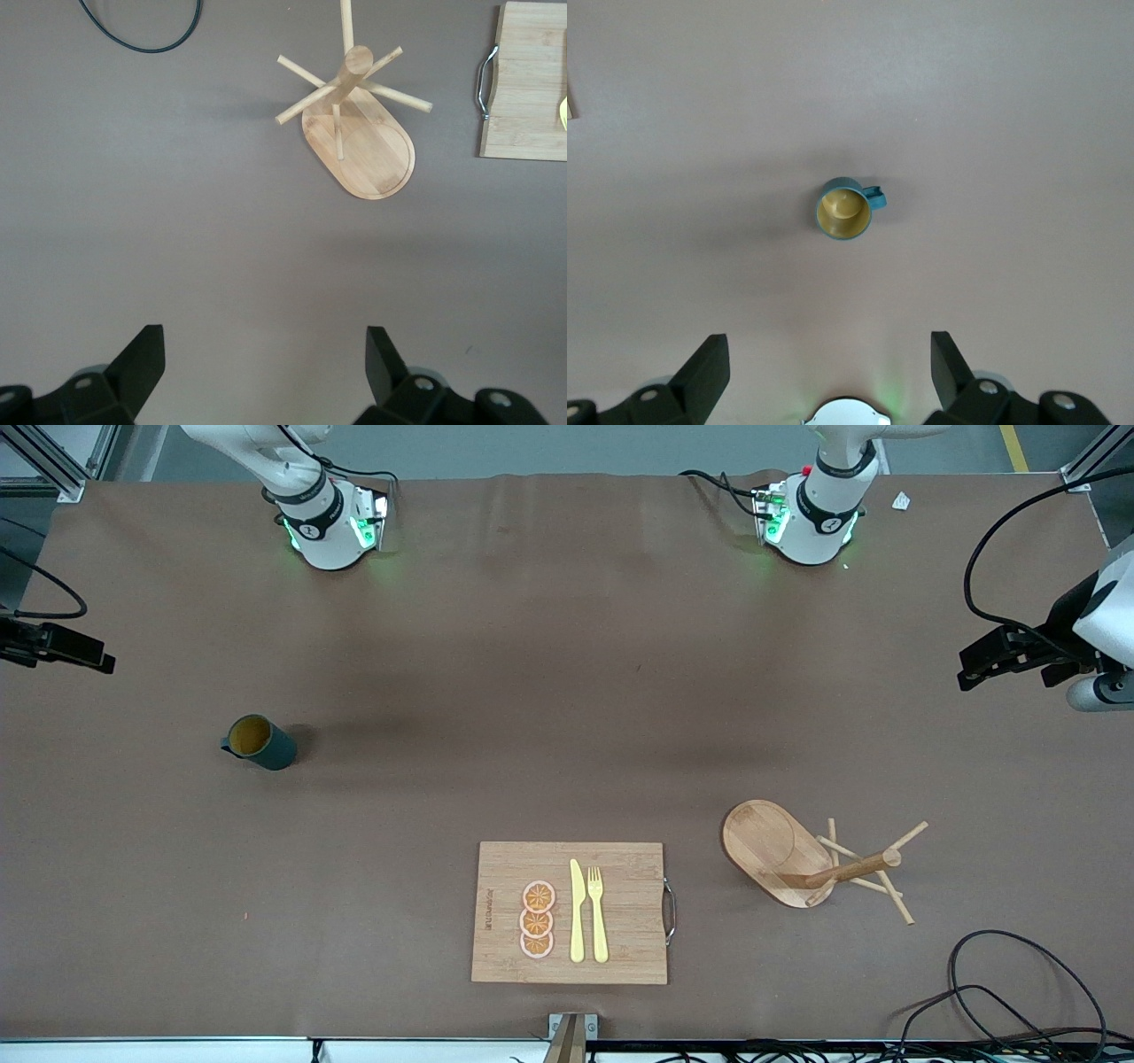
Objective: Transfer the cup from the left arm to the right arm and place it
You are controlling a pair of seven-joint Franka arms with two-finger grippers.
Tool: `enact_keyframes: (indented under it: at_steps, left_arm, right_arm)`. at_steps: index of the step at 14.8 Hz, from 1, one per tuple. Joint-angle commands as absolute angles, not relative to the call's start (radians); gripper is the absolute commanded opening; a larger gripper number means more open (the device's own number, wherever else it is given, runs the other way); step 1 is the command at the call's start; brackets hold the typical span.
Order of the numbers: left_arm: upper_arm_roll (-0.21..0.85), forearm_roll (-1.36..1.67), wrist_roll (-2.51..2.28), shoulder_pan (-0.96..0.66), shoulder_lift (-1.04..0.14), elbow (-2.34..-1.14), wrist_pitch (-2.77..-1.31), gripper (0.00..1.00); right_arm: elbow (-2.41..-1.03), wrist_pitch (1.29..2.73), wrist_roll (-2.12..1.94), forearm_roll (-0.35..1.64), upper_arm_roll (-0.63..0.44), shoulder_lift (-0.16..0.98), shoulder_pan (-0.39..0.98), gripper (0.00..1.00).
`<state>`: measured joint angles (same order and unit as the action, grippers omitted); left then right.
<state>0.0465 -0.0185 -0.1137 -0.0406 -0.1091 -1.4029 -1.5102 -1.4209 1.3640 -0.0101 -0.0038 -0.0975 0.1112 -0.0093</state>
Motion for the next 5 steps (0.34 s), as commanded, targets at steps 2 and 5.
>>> enact_keyframes:
  at_steps: [2,5]
  left_arm:
    - [0.048,0.000,-0.100,-0.034,-0.106,-1.405,-1.511,1.00]
    - [0.048,0.002,-0.100,-0.034,-0.104,-1.405,-1.511,1.00]
  right_arm:
    - [-1.405,1.329,0.015,0.009,-0.081,0.106,-0.026,1.00]
    - [-1.408,1.315,0.081,0.006,-0.075,0.074,-0.009,1.00]
